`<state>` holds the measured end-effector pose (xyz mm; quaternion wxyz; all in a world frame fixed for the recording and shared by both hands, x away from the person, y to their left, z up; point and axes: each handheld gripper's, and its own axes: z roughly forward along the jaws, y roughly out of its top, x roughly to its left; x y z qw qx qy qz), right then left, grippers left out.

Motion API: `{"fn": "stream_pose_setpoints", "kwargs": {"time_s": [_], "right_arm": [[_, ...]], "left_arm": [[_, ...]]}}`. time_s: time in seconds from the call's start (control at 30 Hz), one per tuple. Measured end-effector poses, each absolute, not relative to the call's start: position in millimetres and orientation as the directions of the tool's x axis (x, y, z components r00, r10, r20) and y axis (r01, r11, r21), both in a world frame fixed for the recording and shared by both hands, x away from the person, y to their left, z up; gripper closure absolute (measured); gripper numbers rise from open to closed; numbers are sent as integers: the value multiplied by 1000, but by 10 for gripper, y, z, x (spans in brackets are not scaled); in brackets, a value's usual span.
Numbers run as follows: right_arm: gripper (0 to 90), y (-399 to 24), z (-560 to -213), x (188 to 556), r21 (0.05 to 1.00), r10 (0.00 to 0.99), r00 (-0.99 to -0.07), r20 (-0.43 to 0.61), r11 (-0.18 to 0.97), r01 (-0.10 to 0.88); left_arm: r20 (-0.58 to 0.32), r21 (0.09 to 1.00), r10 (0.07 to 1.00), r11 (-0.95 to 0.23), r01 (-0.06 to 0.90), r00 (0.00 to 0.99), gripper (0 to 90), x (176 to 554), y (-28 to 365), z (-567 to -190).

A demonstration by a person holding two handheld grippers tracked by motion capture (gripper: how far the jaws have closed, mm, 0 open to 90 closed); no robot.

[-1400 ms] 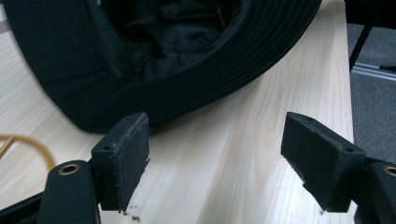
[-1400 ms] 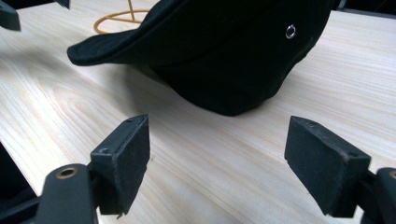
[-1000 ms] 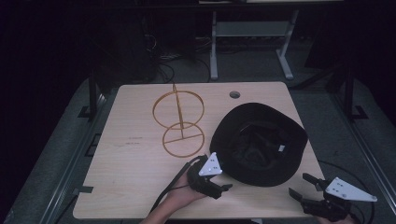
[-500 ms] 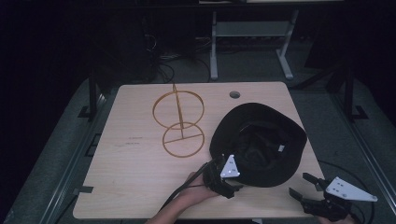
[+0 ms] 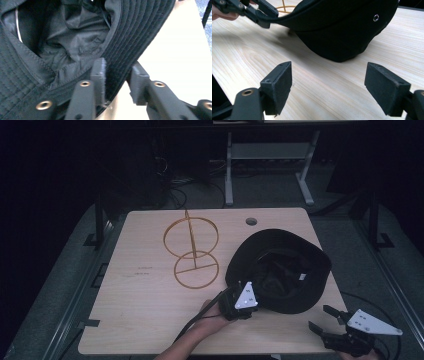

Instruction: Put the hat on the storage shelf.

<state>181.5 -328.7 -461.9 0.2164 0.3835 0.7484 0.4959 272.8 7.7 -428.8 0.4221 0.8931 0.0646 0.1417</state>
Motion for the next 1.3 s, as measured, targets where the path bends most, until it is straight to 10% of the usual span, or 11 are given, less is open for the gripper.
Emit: {"fn": "stream_pose_setpoints", "kwargs": {"time_s": [0.27, 1.3], "right_arm": [[214, -3245, -4614, 1831, 908, 789, -613, 44, 224, 353], [167, -3022, -4438, 2345, 951, 733, -659, 165, 59, 303]], "left_arm": [[155, 826, 242, -563, 8, 958, 856, 2736, 176, -4120], [-15, 919, 163, -386, 78, 986, 865, 2723, 486, -3699]]}}
